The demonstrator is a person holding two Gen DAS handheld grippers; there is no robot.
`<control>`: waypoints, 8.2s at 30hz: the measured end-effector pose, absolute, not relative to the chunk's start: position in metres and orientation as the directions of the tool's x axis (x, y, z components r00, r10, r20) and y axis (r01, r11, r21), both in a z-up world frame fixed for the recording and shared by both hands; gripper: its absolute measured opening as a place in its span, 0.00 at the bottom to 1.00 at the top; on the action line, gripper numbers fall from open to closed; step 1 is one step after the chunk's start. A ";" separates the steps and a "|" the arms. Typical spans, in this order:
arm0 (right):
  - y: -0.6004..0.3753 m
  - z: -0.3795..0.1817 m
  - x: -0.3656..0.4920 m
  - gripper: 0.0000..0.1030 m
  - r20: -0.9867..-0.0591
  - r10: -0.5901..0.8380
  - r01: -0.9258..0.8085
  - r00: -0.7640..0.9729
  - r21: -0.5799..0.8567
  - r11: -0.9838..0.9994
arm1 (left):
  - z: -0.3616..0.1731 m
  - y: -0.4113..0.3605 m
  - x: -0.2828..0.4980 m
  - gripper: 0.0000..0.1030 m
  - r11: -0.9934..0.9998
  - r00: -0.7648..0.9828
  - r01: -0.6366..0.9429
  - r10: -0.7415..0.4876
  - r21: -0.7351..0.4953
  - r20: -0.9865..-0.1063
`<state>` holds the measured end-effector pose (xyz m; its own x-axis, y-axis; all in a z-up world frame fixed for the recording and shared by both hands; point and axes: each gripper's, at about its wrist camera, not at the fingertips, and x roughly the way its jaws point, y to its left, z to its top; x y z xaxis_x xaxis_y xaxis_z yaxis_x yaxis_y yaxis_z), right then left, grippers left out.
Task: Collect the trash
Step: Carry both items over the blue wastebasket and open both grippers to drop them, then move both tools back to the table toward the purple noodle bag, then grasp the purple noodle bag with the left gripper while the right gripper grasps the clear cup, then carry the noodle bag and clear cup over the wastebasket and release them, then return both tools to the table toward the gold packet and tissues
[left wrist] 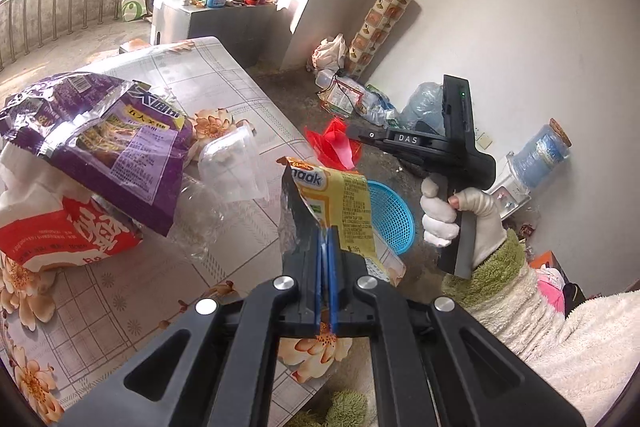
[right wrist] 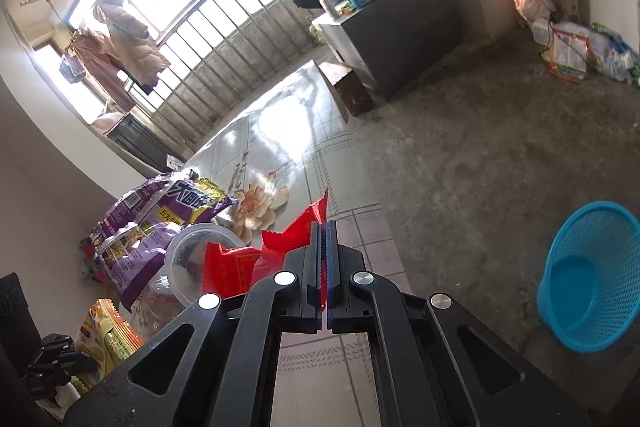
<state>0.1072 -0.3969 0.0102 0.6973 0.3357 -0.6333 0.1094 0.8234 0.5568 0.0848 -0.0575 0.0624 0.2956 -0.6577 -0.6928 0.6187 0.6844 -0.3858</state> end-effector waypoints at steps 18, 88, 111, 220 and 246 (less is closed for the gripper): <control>-0.557 -0.026 -0.019 0.00 -0.764 -0.237 0.690 0.600 0.345 0.636 | 0.026 -0.354 0.136 0.03 0.483 -0.030 0.783 -0.599 -0.391 -0.800; -0.288 0.066 0.105 0.59 -0.607 0.377 0.003 0.700 0.530 0.848 | 0.061 0.026 0.056 0.64 0.817 0.643 0.526 -0.565 -0.239 -0.517; -0.278 0.035 0.157 0.42 -0.652 0.503 0.104 0.567 0.663 0.742 | 0.046 0.094 0.159 0.39 0.697 0.526 0.302 -0.691 -0.650 -0.496; -0.512 0.014 -0.027 0.81 -0.669 -0.277 0.638 0.690 0.382 0.668 | 0.116 -0.256 0.146 0.85 0.586 0.327 0.740 -0.743 -0.331 -0.584; -0.306 0.076 0.119 0.88 -0.596 0.308 0.057 0.742 0.513 0.857 | 0.107 0.101 0.112 0.92 0.908 0.813 0.261 -0.389 -0.327 -0.434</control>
<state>0.1187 -0.3058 0.0756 0.7417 0.3077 -0.5959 0.0568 0.8565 0.5129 0.1119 0.1012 0.1070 0.8125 -0.3895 -0.4337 0.2609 0.9083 -0.3269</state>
